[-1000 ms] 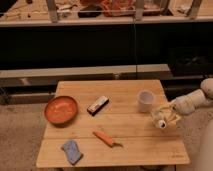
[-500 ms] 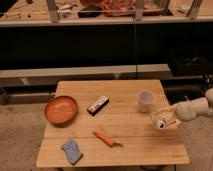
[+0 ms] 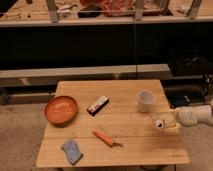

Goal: Stand the bottle upright

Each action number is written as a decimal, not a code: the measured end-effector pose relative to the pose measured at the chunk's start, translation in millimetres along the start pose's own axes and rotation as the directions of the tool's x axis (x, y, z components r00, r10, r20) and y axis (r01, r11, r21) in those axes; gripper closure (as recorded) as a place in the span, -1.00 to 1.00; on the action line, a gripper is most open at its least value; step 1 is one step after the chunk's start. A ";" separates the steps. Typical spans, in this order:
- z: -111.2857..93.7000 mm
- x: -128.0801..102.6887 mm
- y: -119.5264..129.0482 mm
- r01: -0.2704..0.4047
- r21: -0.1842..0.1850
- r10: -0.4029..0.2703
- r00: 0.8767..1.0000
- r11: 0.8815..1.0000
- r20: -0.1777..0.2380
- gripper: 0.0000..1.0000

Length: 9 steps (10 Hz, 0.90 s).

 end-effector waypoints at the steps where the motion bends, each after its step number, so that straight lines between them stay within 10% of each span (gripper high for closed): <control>1: 1.9 0.3 -1.2 -0.013 0.021 0.012 1.000 1.000 0.011 1.00; 9: 19.2 -4.3 0.7 -0.156 0.025 0.151 0.977 0.987 0.151 1.00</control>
